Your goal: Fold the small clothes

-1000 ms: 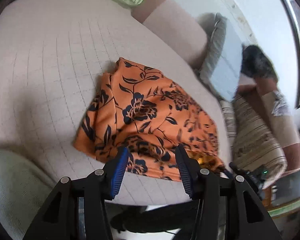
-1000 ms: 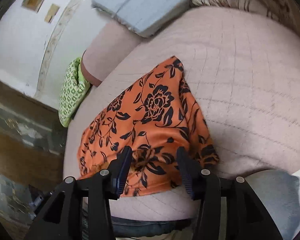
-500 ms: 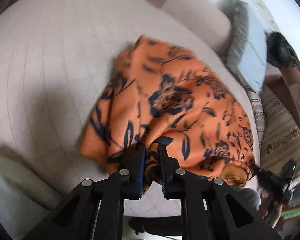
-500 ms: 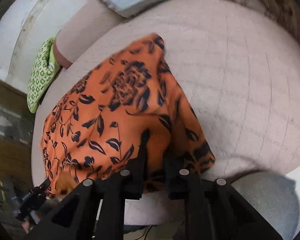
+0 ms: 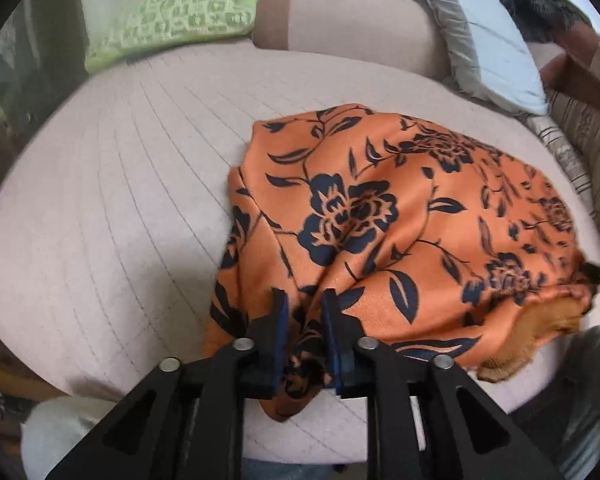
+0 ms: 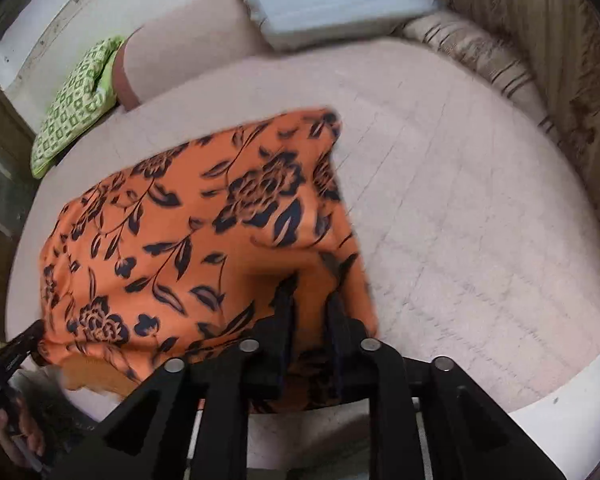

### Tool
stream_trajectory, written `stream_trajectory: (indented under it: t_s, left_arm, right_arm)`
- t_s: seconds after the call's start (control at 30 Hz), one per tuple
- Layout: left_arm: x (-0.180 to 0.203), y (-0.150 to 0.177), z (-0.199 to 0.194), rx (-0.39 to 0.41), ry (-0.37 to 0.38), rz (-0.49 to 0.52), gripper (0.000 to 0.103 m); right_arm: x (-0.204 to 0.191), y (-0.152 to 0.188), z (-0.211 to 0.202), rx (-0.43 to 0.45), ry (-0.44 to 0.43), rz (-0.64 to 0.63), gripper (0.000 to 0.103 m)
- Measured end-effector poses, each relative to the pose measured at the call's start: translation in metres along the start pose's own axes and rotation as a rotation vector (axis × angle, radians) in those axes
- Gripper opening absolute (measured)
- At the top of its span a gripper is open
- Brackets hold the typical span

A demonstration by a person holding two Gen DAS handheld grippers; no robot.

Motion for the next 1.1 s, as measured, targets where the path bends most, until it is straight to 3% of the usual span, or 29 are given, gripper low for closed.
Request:
stream_trajectory:
  t_s: [0.03,0.13,0.2,0.3,0.43,0.57,0.73,0.8,0.9,0.93,0.97,1.03,1.1]
  left_arm:
    - [-0.004,0.000,-0.005,-0.014,0.044,-0.029,0.023]
    - [-0.029,-0.004,-0.025,-0.015,0.149,-0.171,0.034]
    - [-0.050,-0.011,-0.044,0.013,0.227,-0.254,0.058]
    - [-0.076,-0.027,-0.047,0.008,0.214,-0.310,0.060]
    - [-0.088,-0.064,-0.010,-0.048,0.213,-0.339,0.059]
    - [-0.082,-0.105,0.030,-0.085,0.184,-0.325,0.058]
    - [-0.058,-0.142,0.071,-0.096,0.187,-0.264,0.051]
    - [-0.054,-0.140,0.093,-0.124,0.210,-0.275,0.033]
    - [-0.057,-0.136,0.120,-0.187,0.251,-0.336,0.021]
    - [-0.056,-0.136,0.121,-0.193,0.279,-0.335,0.019]
    - [-0.055,-0.140,0.125,-0.189,0.280,-0.329,0.009]
    - [-0.053,-0.148,0.124,-0.165,0.283,-0.302,0.004]
    - [-0.063,-0.159,0.106,-0.067,0.285,-0.323,0.004]
  right_arm:
    - [0.004,0.002,0.001,-0.008,0.012,0.011,0.037]
    - [0.009,0.003,-0.003,-0.016,-0.031,0.058,0.037]
    - [-0.003,0.002,-0.024,0.046,-0.080,0.037,0.041]
    - [-0.033,-0.004,-0.045,0.094,-0.187,-0.024,0.063]
    - [-0.060,-0.028,-0.032,0.083,-0.273,-0.061,0.065]
    - [-0.040,-0.079,0.000,0.068,-0.337,0.028,0.065]
    - [0.009,-0.132,0.044,0.042,-0.349,0.207,0.062]
    - [0.024,-0.143,0.065,0.032,-0.315,0.237,0.060]
    - [0.038,-0.140,0.093,0.013,-0.306,0.292,0.052]
    - [0.040,-0.135,0.100,0.007,-0.317,0.298,0.041]
    - [0.040,-0.129,0.108,-0.021,-0.325,0.302,0.033]
    - [0.036,-0.126,0.112,-0.052,-0.298,0.280,0.019]
    - [0.031,-0.130,0.101,-0.032,-0.301,0.253,0.016]
Point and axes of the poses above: each gripper's, at about its wrist camera, not at the fingertips, and z roughly the way its jaws point, x to its right, y to its underside, the point moved 6 cm from there along z, roughly the way its jaws point, and after that the axes turned 8 degrees about -y, right-handed, at the moved point
